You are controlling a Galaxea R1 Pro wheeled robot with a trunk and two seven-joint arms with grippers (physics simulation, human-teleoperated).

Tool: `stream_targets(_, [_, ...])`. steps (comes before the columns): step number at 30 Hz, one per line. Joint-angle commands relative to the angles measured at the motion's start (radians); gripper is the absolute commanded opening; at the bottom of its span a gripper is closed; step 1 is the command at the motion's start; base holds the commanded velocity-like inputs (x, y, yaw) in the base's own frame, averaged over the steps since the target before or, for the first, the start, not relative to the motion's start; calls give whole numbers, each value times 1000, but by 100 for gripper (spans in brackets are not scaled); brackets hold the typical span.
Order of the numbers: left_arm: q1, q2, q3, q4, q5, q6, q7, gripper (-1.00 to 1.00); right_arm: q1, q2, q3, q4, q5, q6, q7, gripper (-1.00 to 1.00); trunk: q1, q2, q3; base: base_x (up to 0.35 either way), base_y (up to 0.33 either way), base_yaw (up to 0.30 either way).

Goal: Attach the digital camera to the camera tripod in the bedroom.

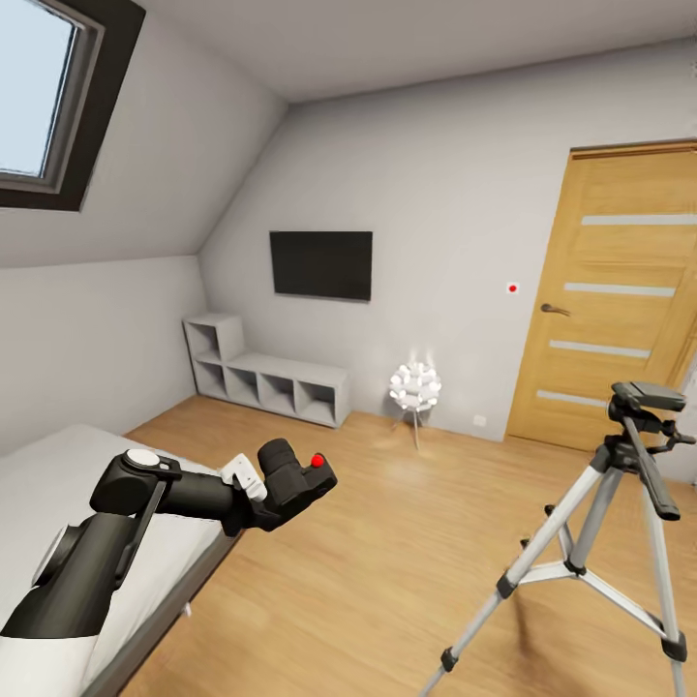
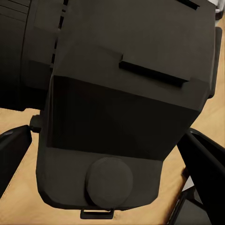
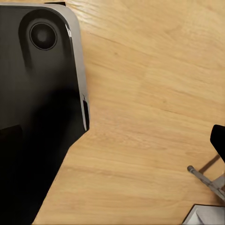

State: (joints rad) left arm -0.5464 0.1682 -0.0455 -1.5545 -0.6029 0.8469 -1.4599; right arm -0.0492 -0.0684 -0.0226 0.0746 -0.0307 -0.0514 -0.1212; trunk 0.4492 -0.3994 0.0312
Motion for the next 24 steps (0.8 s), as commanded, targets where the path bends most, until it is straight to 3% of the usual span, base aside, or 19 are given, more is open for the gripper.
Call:
stream_targets(1, [0,1,-1,-1,-9,11,-10,-100,-1,0,-2,4,-3,-5,-2,100,1,-1,0,236,232,-210])
stream_targets(24, [0,1,-1,-1,-9,11,-8,-100,-2,1,-2,4,-3,-5,0,100,1,-1,0,236,252,-219])
